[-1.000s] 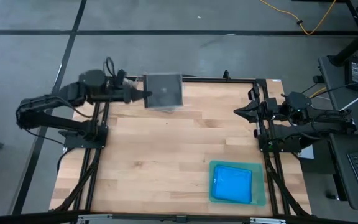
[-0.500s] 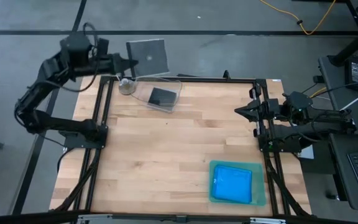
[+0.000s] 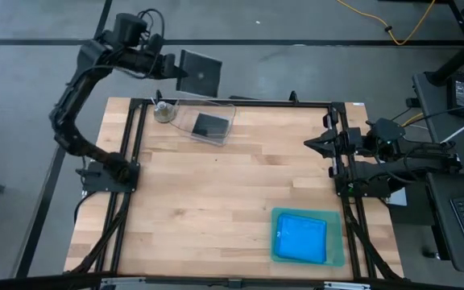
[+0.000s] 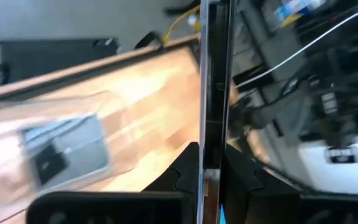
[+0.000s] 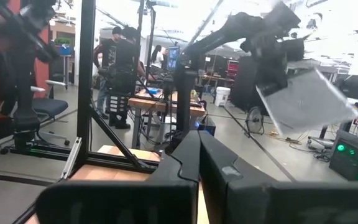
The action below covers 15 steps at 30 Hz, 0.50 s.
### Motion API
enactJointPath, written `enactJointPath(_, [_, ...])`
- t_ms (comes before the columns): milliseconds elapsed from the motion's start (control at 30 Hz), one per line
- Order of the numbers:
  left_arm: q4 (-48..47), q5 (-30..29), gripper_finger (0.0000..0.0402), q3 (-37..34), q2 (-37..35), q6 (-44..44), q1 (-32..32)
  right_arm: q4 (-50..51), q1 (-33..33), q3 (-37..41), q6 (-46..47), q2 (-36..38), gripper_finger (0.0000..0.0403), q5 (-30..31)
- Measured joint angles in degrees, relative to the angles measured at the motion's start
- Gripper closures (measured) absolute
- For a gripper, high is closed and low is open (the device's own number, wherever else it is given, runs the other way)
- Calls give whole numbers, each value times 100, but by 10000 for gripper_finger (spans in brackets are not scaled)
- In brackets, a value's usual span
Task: Pick & place jewel cases by type
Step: Put the black cd case into the transparent bin
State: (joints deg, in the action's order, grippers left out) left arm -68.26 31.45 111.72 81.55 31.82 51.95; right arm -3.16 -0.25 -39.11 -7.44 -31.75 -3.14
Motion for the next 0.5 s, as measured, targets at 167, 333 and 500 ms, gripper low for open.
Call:
enactJointPath(167, [-707, 189, 375, 0, 395, -890, 410, 8, 0, 0, 96, 0, 395, 0])
enactJointPath(333, [-1104, 307, 375, -3, 753, -1527, 623, 56, 0, 0, 96, -2, 395, 4])
enactJointPath(500, [-1184, 352, 375, -72, 1059, -1850, 672, 59, 2, 0, 96, -2, 395, 39])
